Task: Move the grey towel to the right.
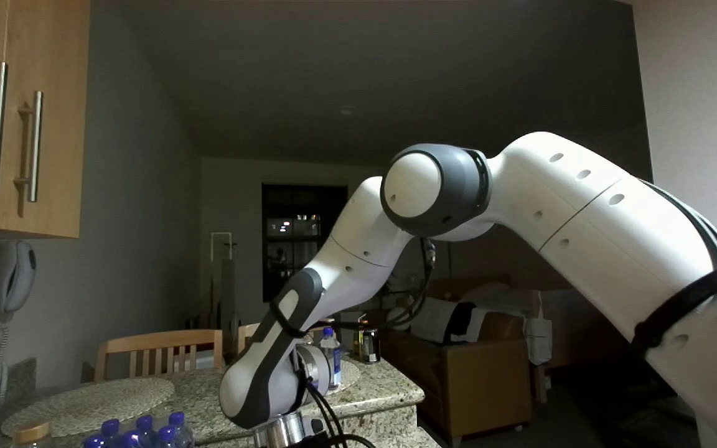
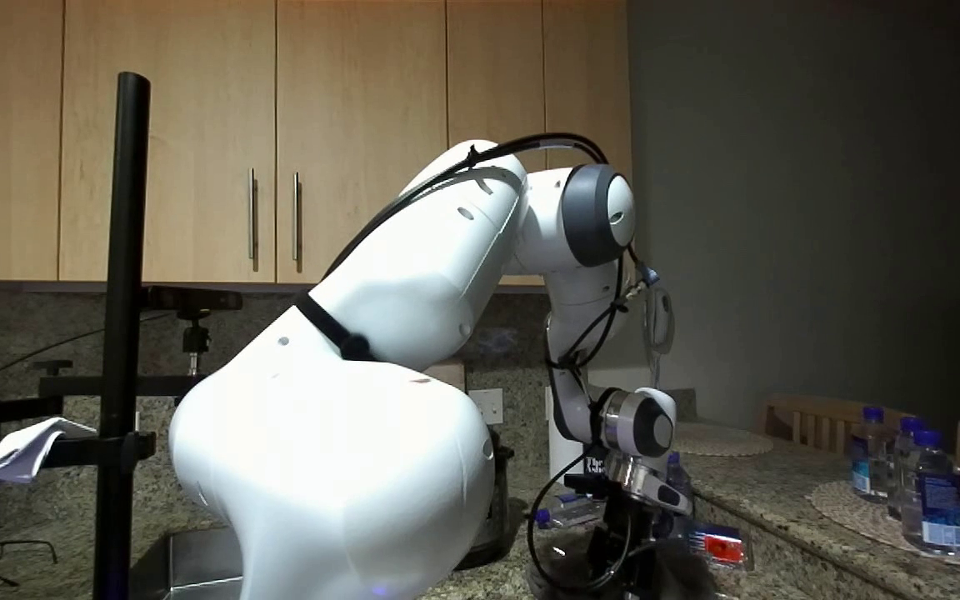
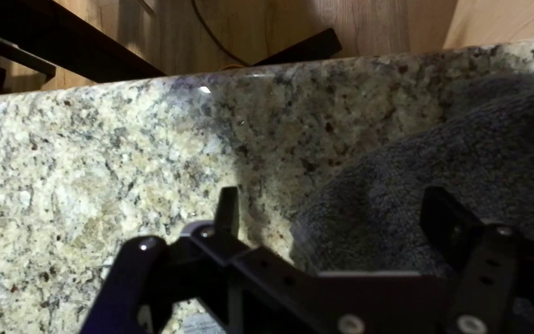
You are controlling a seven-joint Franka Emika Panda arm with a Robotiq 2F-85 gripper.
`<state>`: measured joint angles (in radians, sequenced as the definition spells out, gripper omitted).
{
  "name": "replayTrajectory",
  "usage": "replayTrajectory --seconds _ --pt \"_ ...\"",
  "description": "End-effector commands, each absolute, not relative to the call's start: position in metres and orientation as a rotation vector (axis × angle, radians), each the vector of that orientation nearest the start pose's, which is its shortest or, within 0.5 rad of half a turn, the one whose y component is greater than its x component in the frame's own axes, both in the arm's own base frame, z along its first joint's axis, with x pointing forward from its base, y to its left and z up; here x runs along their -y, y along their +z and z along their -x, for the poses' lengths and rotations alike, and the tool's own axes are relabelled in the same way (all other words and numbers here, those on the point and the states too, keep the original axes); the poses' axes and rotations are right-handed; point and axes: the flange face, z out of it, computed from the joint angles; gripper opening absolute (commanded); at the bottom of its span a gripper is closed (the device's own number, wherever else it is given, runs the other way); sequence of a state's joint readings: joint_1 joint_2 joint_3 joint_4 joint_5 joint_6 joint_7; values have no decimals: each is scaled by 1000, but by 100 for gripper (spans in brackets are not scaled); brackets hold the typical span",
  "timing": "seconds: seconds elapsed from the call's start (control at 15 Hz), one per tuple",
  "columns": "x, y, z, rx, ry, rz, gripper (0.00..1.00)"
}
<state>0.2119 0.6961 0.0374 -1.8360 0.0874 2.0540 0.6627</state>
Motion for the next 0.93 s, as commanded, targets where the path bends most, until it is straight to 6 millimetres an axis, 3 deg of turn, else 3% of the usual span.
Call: replayTrajectory --seconds 0.0,0.47,0.53,0.6,0.87 --pt "-149 105 -574 -697 752 3044 100" --pt "-137 81 -581 -680 739 2935 100" --pt "-136 81 -581 -676 739 2920 75" --pt "-135 81 -581 -667 734 2904 73" --pt "-141 84 -581 -653 713 2844 45"
